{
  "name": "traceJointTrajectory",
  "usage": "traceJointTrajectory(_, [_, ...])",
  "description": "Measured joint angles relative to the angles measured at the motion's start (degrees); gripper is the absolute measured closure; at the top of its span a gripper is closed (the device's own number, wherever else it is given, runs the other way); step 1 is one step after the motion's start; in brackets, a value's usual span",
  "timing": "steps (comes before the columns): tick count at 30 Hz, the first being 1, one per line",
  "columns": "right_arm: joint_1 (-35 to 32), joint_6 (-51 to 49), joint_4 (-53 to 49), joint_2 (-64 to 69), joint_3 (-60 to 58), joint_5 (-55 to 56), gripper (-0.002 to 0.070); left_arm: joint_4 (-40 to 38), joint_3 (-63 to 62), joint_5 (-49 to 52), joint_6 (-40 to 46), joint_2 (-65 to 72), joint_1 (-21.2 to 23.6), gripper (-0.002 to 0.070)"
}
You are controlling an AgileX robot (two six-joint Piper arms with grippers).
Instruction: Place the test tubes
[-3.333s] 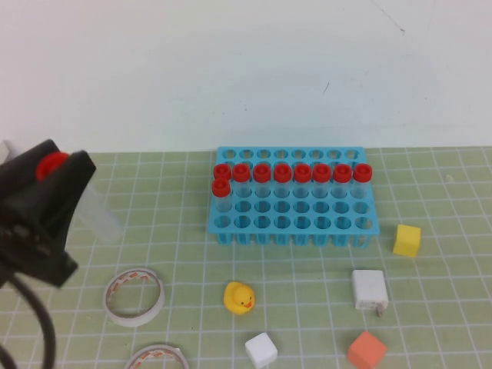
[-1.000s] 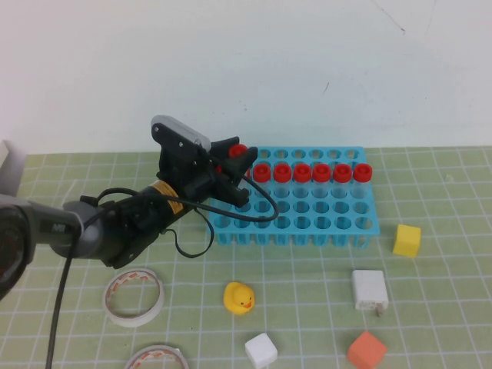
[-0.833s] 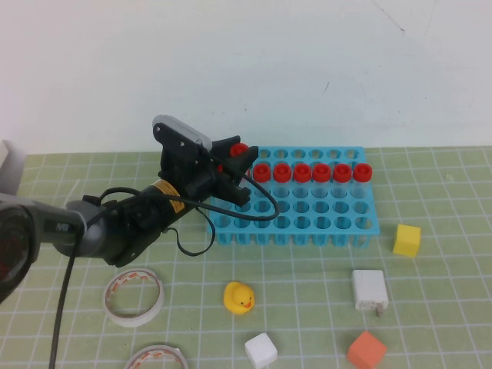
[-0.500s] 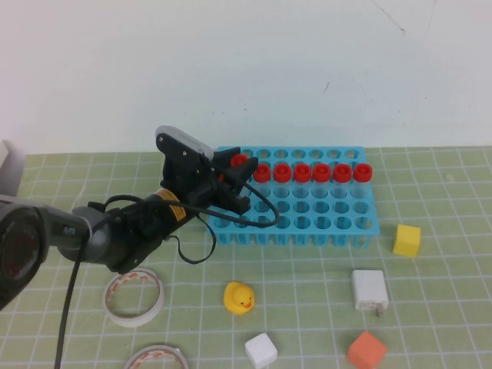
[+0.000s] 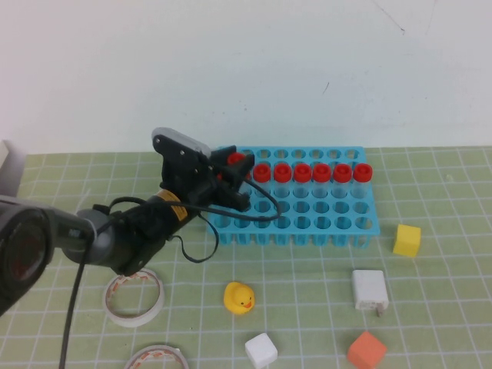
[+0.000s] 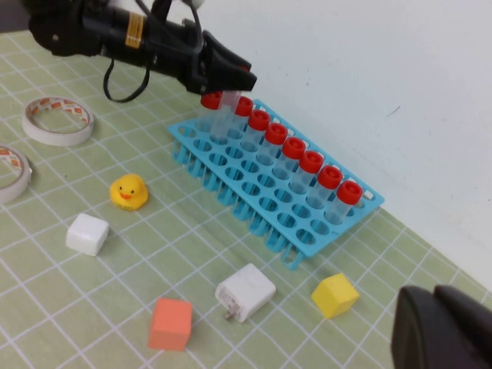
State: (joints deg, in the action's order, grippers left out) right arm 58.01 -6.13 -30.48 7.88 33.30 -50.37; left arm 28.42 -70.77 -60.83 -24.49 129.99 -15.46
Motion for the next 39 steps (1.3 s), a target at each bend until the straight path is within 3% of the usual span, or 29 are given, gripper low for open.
traceJointTrajectory(24, [0.0, -0.2, 0.0, 0.0, 0.0, 0.0, 0.0678, -0.1, -0.1, -1.1, 5.8, 1.6, -1.6, 0.0414])
traceJointTrajectory(30, [0.0, -0.3, 0.0, 0.0, 0.0, 0.0, 0.0678, -0.1, -0.1, -1.4, 6.2, 1.6, -1.6, 0.0257])
traceJointTrajectory(39, [0.0, -0.3, 0.0, 0.0, 0.0, 0.0, 0.0678, -0.1, -0.1, -3.7, 6.1, 1.4, -1.6, 0.0232])
